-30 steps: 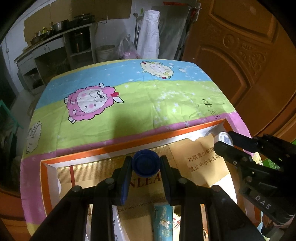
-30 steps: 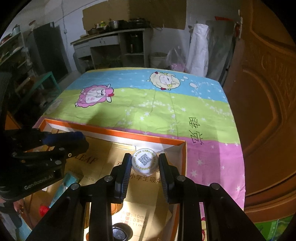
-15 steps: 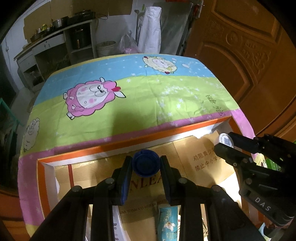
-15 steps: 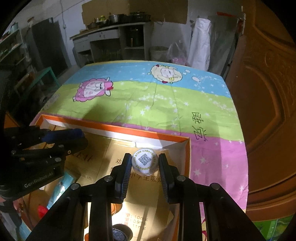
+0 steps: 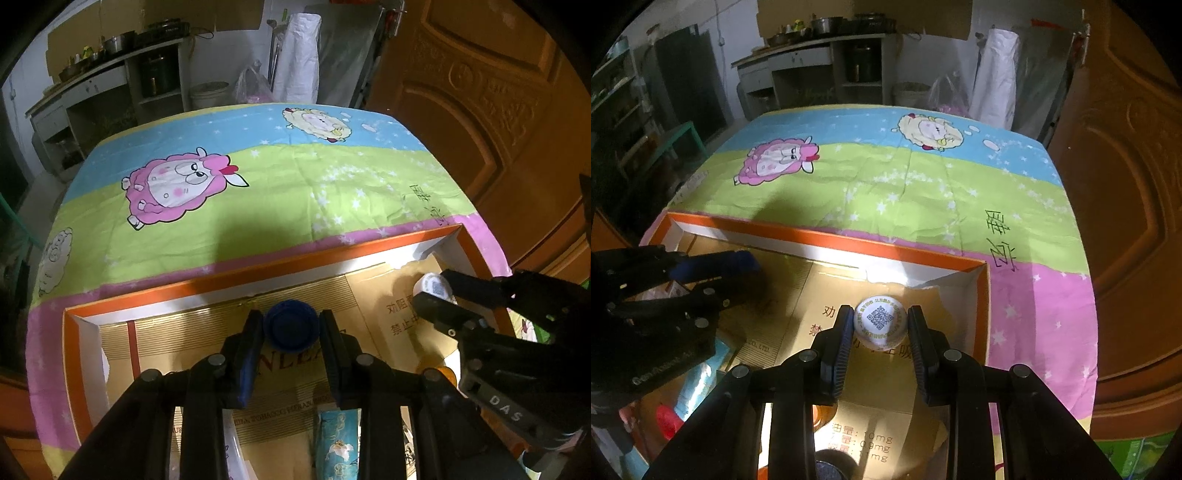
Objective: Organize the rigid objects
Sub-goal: 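Lower and release the blue cap with the left tool while the right tool releases the white cap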
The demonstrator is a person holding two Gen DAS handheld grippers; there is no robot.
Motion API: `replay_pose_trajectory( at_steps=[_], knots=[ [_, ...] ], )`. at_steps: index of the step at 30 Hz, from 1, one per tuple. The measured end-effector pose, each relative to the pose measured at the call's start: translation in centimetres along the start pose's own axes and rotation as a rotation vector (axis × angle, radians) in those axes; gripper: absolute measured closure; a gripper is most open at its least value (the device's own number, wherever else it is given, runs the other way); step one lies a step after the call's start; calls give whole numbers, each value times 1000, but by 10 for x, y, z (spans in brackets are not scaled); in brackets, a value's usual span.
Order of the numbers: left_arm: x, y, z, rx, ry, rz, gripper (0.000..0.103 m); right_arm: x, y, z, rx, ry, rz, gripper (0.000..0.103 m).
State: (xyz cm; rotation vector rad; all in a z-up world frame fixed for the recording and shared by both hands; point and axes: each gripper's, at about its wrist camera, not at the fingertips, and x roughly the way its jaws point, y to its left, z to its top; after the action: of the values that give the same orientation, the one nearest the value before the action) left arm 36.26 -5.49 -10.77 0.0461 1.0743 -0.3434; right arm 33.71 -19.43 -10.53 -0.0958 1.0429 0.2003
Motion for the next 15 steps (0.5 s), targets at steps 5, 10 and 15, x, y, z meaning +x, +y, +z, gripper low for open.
replay_pose_trajectory(
  at_steps=[5, 10, 15],
  knots=[
    [-2, 3, -3, -14, -13, -22, 43, 3, 0, 0, -1, 8, 5, 71],
    [-4, 4, -3, -24, -23, -20, 43, 3, 0, 0, -6, 5, 4, 68],
    [-11, 5, -2, -30, -46, -18, 43, -1, -1, -1, 2, -6, -4, 67]
  ],
)
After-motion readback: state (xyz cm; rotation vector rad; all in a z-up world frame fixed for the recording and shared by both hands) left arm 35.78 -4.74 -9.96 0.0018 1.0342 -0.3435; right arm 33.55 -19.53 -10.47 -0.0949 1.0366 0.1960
